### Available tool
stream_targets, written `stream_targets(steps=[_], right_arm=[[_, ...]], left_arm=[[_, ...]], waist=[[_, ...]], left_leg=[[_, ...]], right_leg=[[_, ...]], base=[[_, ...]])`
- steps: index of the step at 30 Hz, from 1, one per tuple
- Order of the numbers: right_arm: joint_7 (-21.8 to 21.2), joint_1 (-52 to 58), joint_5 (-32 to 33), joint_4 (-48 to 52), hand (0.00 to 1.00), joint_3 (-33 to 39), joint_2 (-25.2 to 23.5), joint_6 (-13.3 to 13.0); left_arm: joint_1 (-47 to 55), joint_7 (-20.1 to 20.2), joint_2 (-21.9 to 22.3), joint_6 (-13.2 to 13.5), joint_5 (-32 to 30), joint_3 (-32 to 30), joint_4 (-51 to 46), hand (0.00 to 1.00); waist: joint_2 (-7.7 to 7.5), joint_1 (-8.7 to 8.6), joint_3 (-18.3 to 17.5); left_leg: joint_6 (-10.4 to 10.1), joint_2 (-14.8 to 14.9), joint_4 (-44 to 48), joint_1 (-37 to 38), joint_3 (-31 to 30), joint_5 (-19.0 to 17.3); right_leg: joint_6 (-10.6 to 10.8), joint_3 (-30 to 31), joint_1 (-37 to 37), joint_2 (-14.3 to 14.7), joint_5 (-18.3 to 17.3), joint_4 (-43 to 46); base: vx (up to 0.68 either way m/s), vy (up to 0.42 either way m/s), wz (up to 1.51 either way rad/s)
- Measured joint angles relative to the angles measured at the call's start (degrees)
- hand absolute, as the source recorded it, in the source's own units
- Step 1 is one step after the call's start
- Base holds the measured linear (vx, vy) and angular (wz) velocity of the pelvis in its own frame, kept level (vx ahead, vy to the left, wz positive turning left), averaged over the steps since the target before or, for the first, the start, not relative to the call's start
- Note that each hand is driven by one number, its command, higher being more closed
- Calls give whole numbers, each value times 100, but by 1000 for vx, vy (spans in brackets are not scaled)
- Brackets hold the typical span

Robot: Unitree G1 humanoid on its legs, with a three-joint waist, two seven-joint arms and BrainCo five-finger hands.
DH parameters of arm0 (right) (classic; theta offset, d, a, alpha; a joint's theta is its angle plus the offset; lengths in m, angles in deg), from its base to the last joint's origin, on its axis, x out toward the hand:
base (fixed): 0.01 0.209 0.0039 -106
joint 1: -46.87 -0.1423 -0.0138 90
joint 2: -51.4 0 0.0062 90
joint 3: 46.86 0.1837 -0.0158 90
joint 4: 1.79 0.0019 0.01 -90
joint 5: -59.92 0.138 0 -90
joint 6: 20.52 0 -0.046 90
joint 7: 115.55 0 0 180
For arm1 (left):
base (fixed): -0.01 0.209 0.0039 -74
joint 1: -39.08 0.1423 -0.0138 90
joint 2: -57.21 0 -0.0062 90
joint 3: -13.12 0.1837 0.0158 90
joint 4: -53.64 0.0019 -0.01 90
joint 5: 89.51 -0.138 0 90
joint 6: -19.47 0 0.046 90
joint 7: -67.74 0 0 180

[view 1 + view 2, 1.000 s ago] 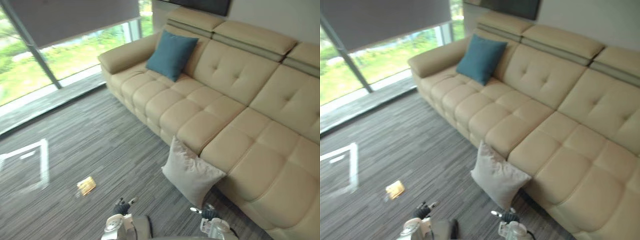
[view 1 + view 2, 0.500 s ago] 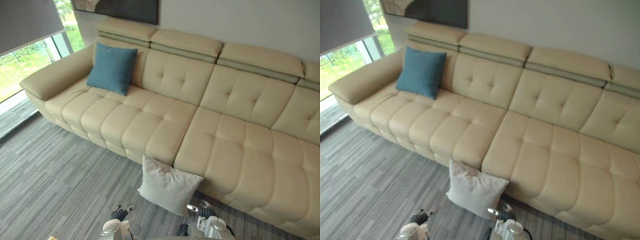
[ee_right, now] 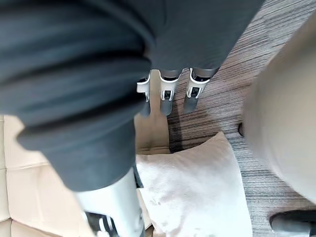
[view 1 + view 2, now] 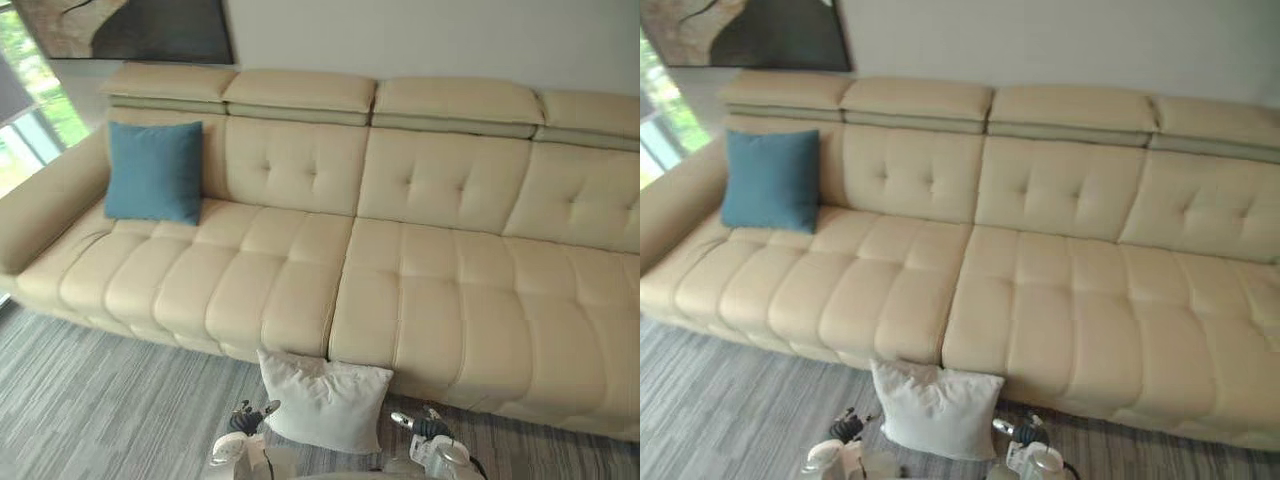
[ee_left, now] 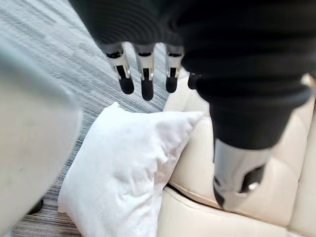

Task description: Pick up cushions and gather them together orderly.

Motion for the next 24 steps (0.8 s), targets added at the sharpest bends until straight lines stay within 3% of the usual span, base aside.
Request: stream_targets(steps=[4,9,12,17,21,24], right_arm=[[5,61,0,3,0,2,-34,-5],[34,67,10,1,0,2,-12,-6],[138,-28,42,-16,0,2,113,-10],[331,-538,287,2,0,212,541,-21],[455,-918,420,157,0,269,740,-98],[460,-1311,523,410,0,254,812,-120]], left_arm=[[-40,-4,-51,-1,2,2,170,0],[-47,-36,-47,-1,9,2,217,0],[-167,-151,-50,-15,64,2,224,0],[-811,-412,-169,-38,341,-29,32,0],[-1177,-534,-315,0,553,-351,-360,0],[-1549,-547,-493,10,582,-436,-591,0]], waist=[[-80,-14,-53],[-30,-11,-56],[53,4,136],[95,-20,712],[66,-17,859],[61,-20,1040]], left_leg=[[67,-216,-205,369,115,23],[71,-224,-292,512,150,24],[71,-213,-227,425,137,24],[183,-200,1346,-1519,-95,-50],[184,-118,1966,-2550,-87,-454],[195,-31,2432,-3223,-89,-454]], right_leg=[[127,204,302,-172,108,-299],[130,181,381,-194,106,-276],[143,138,163,-169,83,68],[46,131,-1741,-209,-15,1663],[36,224,-2755,-163,-323,2178],[58,308,-3402,-132,-314,2503]], base=[[143,163,-29],[41,35,-3],[-60,-18,2],[-209,-33,10],[-278,-29,-8],[-352,-17,-12]])
